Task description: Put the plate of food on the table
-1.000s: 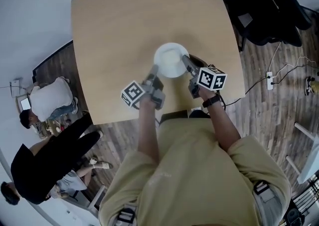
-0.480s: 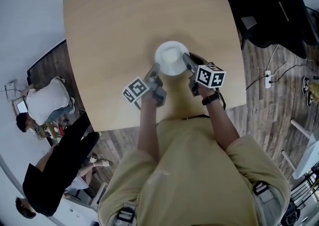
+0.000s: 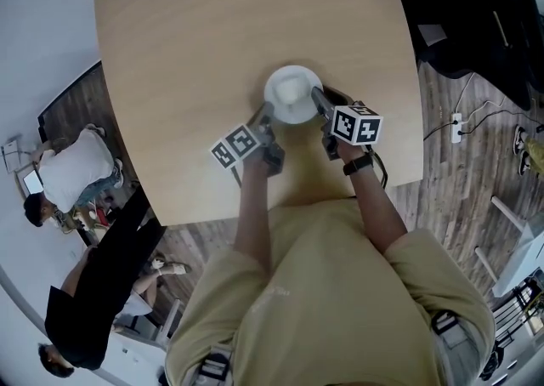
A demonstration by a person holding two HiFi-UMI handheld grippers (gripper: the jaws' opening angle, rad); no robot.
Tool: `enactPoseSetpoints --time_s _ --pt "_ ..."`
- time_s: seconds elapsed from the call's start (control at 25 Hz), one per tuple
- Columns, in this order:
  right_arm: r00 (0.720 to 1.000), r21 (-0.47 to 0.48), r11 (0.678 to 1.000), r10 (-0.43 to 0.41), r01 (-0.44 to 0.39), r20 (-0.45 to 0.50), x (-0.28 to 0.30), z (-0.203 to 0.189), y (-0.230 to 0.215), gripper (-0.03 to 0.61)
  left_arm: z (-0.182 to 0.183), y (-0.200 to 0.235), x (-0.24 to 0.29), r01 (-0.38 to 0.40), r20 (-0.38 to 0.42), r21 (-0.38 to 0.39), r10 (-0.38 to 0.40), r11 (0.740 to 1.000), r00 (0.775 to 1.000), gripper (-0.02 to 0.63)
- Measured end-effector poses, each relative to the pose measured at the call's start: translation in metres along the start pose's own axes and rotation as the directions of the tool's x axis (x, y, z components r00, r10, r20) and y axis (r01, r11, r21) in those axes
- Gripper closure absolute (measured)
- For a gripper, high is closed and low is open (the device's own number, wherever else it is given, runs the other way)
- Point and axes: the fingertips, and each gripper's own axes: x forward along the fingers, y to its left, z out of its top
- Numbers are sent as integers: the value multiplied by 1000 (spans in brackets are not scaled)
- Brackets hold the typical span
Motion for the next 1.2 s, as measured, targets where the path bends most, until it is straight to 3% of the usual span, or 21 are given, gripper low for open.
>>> enactPoseSetpoints --time_s 0.4,0.72,1.08,1.2 --pt "994 -82 994 -76 70 -80 22 -13 -10 491 2 18 8 -103 -8 136 105 985 994 569" --pt "985 -138 984 -131 115 -115 24 -27 -10 485 -4 25 2 -185 -21 286 199 940 980 561" --pt "988 -190 971 -152 144 -26 -10 -6 -22 480 10 21 -20 -208 97 342 186 916 978 540" --pt "991 -224 965 -133 136 29 -28 4 -12 480 17 7 -37 -219 156 395 170 892 973 540"
